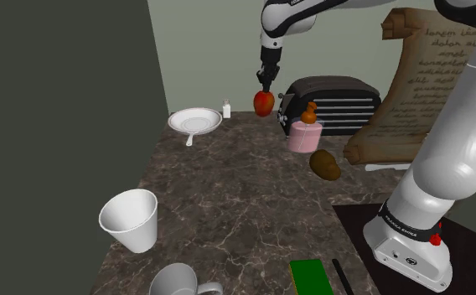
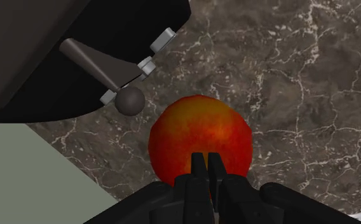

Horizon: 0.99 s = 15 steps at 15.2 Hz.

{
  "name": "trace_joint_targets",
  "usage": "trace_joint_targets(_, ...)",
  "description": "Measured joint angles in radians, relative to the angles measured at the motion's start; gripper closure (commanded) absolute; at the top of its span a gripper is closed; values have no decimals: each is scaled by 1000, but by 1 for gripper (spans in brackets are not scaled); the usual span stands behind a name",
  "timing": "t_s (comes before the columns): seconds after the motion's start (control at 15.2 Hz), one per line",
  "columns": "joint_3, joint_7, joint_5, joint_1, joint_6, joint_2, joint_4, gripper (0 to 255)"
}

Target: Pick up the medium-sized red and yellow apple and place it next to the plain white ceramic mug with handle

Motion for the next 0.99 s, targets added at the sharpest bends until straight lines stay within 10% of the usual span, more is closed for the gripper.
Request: trace_joint_targets(0.99, 0, -5, 1, 1, -201, -12, 189, 255)
